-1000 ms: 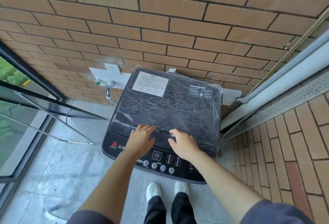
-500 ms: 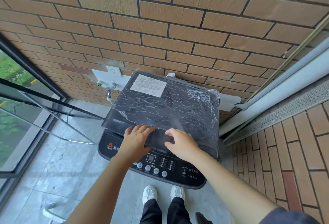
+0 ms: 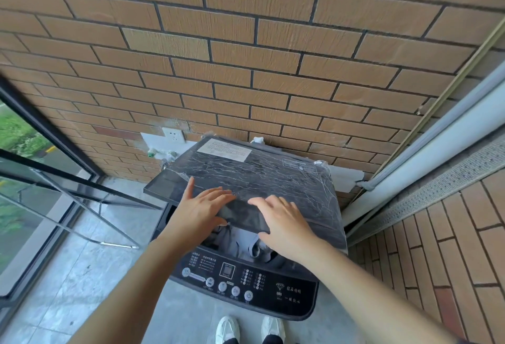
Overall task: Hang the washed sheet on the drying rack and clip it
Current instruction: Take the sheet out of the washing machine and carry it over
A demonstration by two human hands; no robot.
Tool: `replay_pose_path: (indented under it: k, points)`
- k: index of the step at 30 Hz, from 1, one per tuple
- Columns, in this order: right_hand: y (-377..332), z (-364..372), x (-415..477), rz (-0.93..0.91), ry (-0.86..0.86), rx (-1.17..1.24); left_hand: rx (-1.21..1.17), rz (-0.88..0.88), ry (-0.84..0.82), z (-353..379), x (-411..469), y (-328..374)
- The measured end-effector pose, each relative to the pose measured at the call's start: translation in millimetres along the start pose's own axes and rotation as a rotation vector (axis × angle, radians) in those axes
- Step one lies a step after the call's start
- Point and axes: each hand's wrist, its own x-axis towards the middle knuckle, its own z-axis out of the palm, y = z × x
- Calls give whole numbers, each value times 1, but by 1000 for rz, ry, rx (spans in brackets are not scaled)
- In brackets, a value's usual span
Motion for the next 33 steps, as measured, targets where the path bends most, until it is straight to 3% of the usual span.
replay_pose_path:
  k: [5,13,20,33]
  points:
    - [2,-19,-5,-46,86,-27,-83,14,187,-22,12,-1]
    - [2,-39,-13,-41,521,-148,-300,-32,455,-58,76,3]
    - [20,-62,17,29,534,-278,-269,-40,551,-72,130,2]
    - [50,-115,63,25,576,-269,27,-107,292,-78,170,11]
